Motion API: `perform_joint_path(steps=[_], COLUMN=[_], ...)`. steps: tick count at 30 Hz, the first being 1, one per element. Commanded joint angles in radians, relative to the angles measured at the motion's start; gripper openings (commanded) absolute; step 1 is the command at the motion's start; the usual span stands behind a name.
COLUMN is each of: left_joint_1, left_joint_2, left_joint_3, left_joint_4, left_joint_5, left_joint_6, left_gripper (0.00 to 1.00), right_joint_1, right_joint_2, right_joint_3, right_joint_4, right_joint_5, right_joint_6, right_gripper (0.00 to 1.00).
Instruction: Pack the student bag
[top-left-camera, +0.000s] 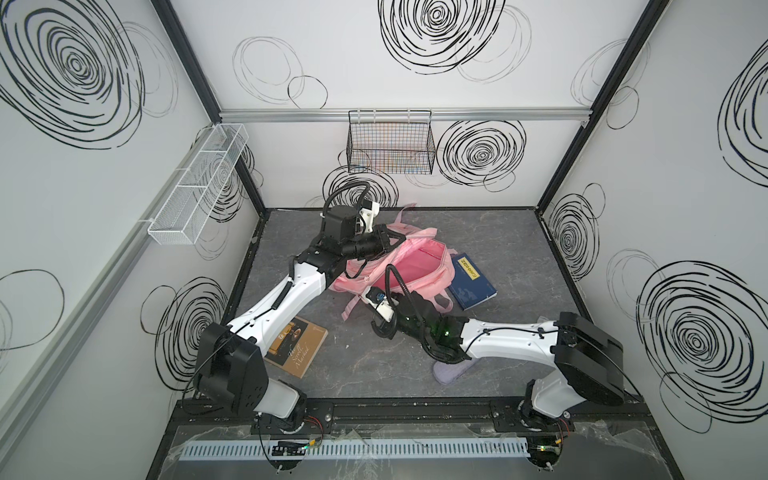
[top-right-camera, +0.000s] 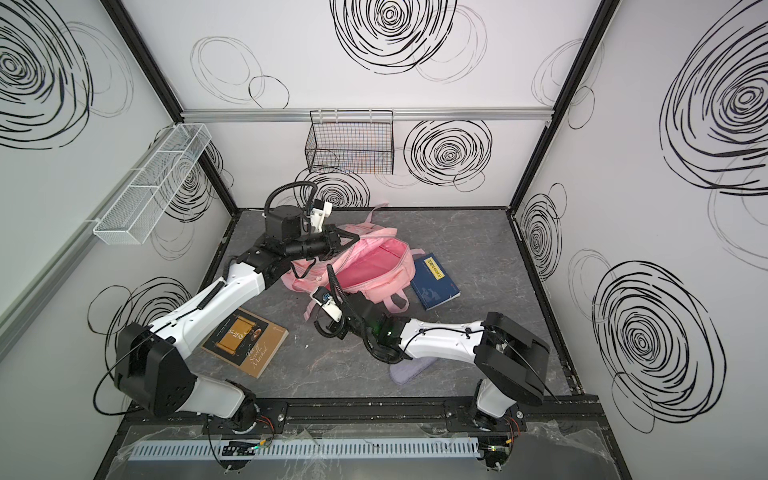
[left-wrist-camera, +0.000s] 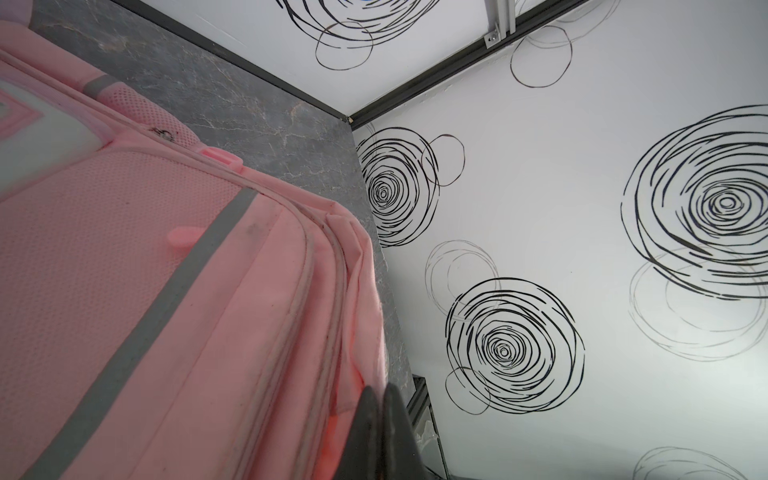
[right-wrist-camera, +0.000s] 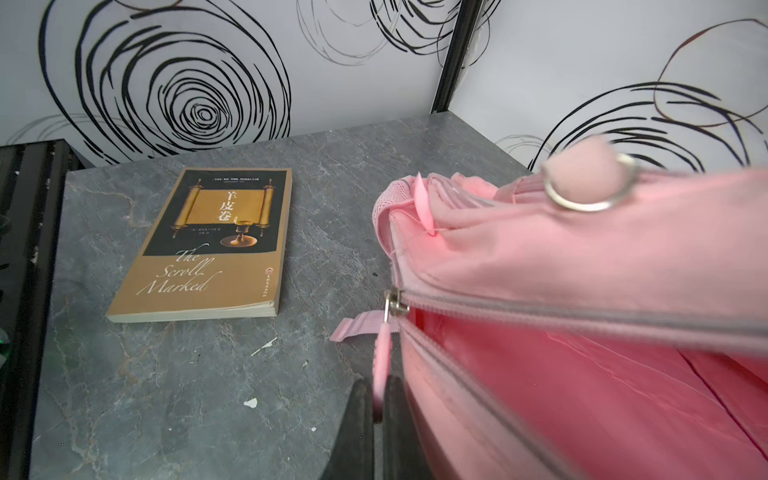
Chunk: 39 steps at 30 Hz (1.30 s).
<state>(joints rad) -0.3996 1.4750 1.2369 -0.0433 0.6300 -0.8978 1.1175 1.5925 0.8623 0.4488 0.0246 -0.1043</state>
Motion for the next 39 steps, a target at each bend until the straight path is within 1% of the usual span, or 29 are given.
perform_joint_path(steps=[1, 10, 17, 23, 31, 34, 35, 36, 37, 39], left_joint_1=[0.025, 0.033, 0.033, 0.032, 0.031, 0.030, 0.030, 0.029, 0.029, 0.031], left_joint_2=[0.004, 0.038, 0.046, 0.059, 0.087, 0.104, 0.110, 0.116, 0.120, 0.125], left_joint_3=[0.078, 0.134, 0.151, 0.155, 0.180, 0.204, 0.217, 0.230, 0.237, 0.246], left_joint_4=[0.164, 0.177, 0.163, 0.164, 0.132, 0.090, 0.061, 0.032, 0.003, -0.071], left_joint_5=[0.013, 0.019, 0.029, 0.043, 0.071, 0.077, 0.076, 0.073, 0.072, 0.065], left_joint_6=[0.011, -0.009, -0.001, 0.002, 0.049, 0.098, 0.130, 0.162, 0.192, 0.272], left_gripper=[0.00, 0.00, 0.00, 0.00, 0.00, 0.00, 0.00, 0.00, 0.00, 0.00], right_joint_1=[0.053, 0.085, 0.106, 0.106, 0.104, 0.103, 0.103, 0.103, 0.103, 0.103], right_joint_2=[0.021, 0.104, 0.202, 0.283, 0.337, 0.342, 0.340, 0.333, 0.322, 0.276], right_joint_3=[-0.030, -0.018, 0.023, 0.068, 0.106, 0.121, 0.127, 0.129, 0.124, 0.091], right_joint_4=[0.036, 0.082, 0.136, 0.172, 0.186, 0.180, 0.171, 0.161, 0.158, 0.165], right_joint_5=[-0.078, -0.020, -0.012, -0.007, 0.022, 0.038, 0.038, 0.033, 0.027, 0.008], right_joint_6=[-0.055, -0.094, -0.133, -0.141, -0.112, -0.087, -0.078, -0.067, -0.058, -0.032], right_gripper=[0.00, 0.00, 0.00, 0.00, 0.00, 0.00, 0.06, 0.16, 0.22, 0.29])
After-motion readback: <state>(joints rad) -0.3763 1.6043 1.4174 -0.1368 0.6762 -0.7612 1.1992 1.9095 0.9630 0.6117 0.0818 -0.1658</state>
